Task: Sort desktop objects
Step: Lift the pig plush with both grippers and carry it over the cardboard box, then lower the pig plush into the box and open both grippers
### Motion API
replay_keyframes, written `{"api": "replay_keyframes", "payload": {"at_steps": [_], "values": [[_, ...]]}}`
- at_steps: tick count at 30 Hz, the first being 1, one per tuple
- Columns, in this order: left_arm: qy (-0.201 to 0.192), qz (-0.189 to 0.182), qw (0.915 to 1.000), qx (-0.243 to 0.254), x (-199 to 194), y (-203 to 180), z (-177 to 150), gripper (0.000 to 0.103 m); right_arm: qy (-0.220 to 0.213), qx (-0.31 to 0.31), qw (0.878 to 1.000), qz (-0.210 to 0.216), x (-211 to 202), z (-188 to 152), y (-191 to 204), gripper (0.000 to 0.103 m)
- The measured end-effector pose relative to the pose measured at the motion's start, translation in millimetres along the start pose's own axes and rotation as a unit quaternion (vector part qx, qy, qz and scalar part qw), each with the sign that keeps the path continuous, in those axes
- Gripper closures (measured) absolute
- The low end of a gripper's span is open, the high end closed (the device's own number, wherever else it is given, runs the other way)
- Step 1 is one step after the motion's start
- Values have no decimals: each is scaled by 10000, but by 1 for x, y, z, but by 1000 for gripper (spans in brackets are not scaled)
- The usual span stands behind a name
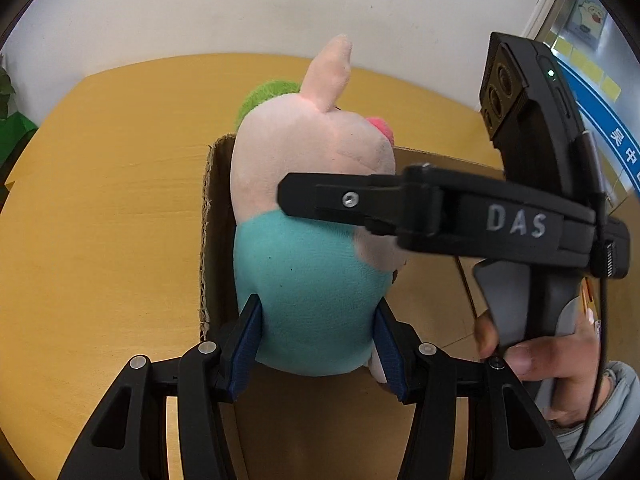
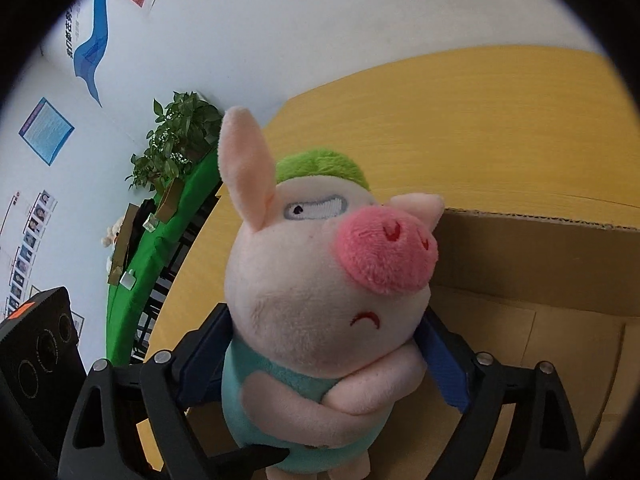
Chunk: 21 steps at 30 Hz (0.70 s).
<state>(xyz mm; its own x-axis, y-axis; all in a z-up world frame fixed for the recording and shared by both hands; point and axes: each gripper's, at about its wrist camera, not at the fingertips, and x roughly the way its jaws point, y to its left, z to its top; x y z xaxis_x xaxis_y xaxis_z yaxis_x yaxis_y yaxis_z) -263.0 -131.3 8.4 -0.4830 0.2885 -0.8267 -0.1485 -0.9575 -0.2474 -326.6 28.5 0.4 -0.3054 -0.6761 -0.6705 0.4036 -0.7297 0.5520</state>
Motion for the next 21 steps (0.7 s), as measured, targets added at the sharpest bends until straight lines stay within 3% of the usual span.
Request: {"api": "replay_keyframes", "payload": {"at_steps": [4, 7, 10, 14, 18, 21], "values": [[-19, 0, 10000, -80, -6, 5, -6, 46, -11, -7, 10000, 89, -17, -6, -1, 12], [17, 38, 9999, -91, -11, 7, -10, 47, 282, 109, 9991, 297, -7, -11, -4, 15], [32, 118, 9999, -115, -14, 9, -12, 47, 391, 11, 9990, 235, -1, -12, 5, 15], [54, 100, 9996, -253, -19, 14, -13, 47, 544, 283, 9978, 258, 3, -9, 1, 15], [-59, -12, 10000, -79, -35, 3, -14, 48, 782, 610, 9946, 320, 3, -10, -4, 15], [2, 120, 9999, 18, -42, 4, -21, 48, 874, 724, 9931, 305, 5, -10, -8, 15]]}}
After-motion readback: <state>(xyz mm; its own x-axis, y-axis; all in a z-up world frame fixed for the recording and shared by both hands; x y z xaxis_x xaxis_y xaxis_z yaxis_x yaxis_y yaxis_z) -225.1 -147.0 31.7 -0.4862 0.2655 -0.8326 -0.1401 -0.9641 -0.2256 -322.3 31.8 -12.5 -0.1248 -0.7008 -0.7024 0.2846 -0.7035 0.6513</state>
